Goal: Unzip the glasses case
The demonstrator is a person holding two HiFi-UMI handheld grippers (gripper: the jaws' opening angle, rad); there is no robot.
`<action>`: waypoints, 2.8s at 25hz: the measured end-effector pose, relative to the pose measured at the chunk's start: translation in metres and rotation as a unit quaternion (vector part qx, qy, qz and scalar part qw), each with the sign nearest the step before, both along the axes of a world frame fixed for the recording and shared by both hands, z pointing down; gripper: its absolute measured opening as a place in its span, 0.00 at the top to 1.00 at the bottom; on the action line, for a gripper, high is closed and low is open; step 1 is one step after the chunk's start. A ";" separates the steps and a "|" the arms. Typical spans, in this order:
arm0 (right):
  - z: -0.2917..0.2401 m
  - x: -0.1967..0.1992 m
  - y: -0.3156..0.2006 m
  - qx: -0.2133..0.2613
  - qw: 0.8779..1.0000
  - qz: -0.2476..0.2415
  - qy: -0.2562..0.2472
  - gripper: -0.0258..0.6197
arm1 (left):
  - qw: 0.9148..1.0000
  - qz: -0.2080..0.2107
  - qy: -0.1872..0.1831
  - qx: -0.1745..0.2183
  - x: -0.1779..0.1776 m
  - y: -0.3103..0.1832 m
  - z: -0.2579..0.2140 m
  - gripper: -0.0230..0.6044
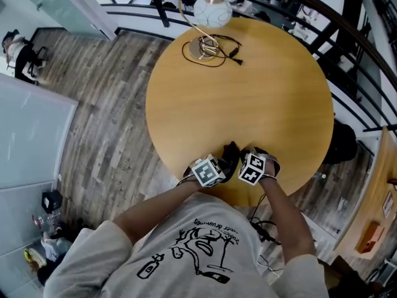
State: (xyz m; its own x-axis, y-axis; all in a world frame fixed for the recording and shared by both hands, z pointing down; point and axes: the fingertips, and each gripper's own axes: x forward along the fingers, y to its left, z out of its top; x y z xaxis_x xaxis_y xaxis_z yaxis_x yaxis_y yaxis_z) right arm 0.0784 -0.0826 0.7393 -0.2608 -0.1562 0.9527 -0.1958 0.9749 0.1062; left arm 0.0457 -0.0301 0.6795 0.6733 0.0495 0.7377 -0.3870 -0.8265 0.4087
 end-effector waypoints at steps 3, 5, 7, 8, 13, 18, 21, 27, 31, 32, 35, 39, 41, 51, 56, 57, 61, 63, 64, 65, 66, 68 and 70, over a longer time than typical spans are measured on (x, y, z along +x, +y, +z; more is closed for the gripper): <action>-0.002 -0.003 -0.007 0.009 1.000 -0.021 0.006 0.92 | 1.000 0.001 0.000 -0.001 0.000 0.000 0.000 0.95; -0.001 -0.004 -0.011 0.020 0.999 -0.040 0.013 0.92 | 1.000 0.001 -0.001 -0.002 0.000 0.000 0.000 0.95; 0.000 -0.005 -0.014 0.030 0.997 -0.064 0.022 0.92 | 1.000 0.001 0.000 -0.004 0.000 0.000 0.001 0.95; 0.000 -0.006 -0.015 0.036 0.996 -0.079 0.028 0.92 | 1.000 0.001 0.000 -0.005 0.000 -0.001 0.001 0.95; -0.003 -0.012 -0.024 0.092 0.978 -0.174 0.071 0.92 | 1.000 -0.001 0.004 -0.008 -0.001 0.000 0.000 0.95; -0.003 -0.019 -0.030 0.128 0.955 -0.254 0.088 0.92 | 1.000 0.000 0.005 -0.009 -0.001 -0.001 0.001 0.95; -0.003 -0.022 -0.033 0.153 0.939 -0.293 0.098 0.92 | 1.000 0.001 0.005 -0.009 -0.001 -0.001 0.002 0.95; -0.005 -0.030 -0.036 0.190 0.919 -0.328 0.108 0.92 | 1.000 0.002 0.003 -0.008 -0.003 -0.001 0.001 0.95; -0.004 -0.032 -0.037 0.191 0.923 -0.314 0.110 0.92 | 1.000 0.002 0.001 -0.008 -0.004 -0.001 0.001 0.95; -0.004 -0.031 -0.037 0.186 0.930 -0.300 0.107 0.92 | 1.000 0.003 0.001 -0.007 -0.004 -0.001 0.001 0.95; -0.001 -0.024 -0.034 0.153 0.954 -0.240 0.093 0.92 | 1.000 -0.002 0.002 -0.008 -0.003 -0.001 0.001 0.95; 0.002 -0.011 -0.023 0.102 0.982 -0.144 0.067 0.92 | 0.999 -0.022 0.005 -0.025 -0.004 -0.002 0.000 0.95; 0.002 -0.006 -0.016 0.078 0.992 -0.085 0.044 0.92 | 0.999 -0.025 0.001 -0.026 -0.006 -0.002 0.000 0.95; -0.051 0.015 0.016 -0.032 0.931 0.295 -0.212 0.92 | 0.999 -0.043 0.009 -0.028 -0.009 -0.005 -0.006 0.95; -0.103 0.014 0.022 -0.026 0.876 0.373 -0.306 0.92 | 0.996 -0.077 0.041 -0.024 -0.012 -0.010 -0.031 0.95; -0.113 0.013 0.022 -0.019 0.869 0.378 -0.319 0.92 | 0.995 -0.086 0.051 -0.023 -0.012 -0.011 -0.038 0.95; -0.151 0.013 0.026 -0.004 0.841 0.400 -0.363 0.92 | 0.988 -0.113 0.103 -0.016 -0.009 -0.013 -0.073 0.95; -0.170 0.011 0.027 -0.001 0.828 0.410 -0.384 0.92 | 0.984 -0.122 0.131 -0.010 -0.007 -0.016 -0.093 0.95; -0.179 0.011 0.028 0.000 0.822 0.413 -0.393 0.92 | 0.981 -0.128 0.144 -0.009 -0.006 -0.017 -0.103 0.95; -0.189 0.009 0.029 0.002 0.816 0.414 -0.402 0.92 | 0.979 -0.132 0.156 -0.007 -0.005 -0.018 -0.113 0.95; -0.199 0.008 0.030 0.004 0.811 0.415 -0.412 0.92 | 0.976 -0.136 0.168 -0.006 -0.004 -0.018 -0.123 0.95; -0.220 0.004 0.032 0.010 0.803 0.413 -0.430 0.92 | 0.972 -0.140 0.187 0.000 -0.003 -0.019 -0.142 0.95; -0.242 -0.001 0.034 0.018 0.799 0.405 -0.444 0.92 | 0.968 -0.143 0.206 0.007 -0.002 -0.019 -0.162 0.95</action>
State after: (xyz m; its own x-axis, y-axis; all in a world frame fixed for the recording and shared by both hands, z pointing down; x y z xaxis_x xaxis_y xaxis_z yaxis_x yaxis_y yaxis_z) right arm 0.0769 -0.0488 0.4971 -0.6320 -0.6388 0.4388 -0.7739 0.4903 -0.4008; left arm 0.0434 -0.0494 0.5176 0.8949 -0.1902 0.4038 -0.4078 -0.7162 0.5664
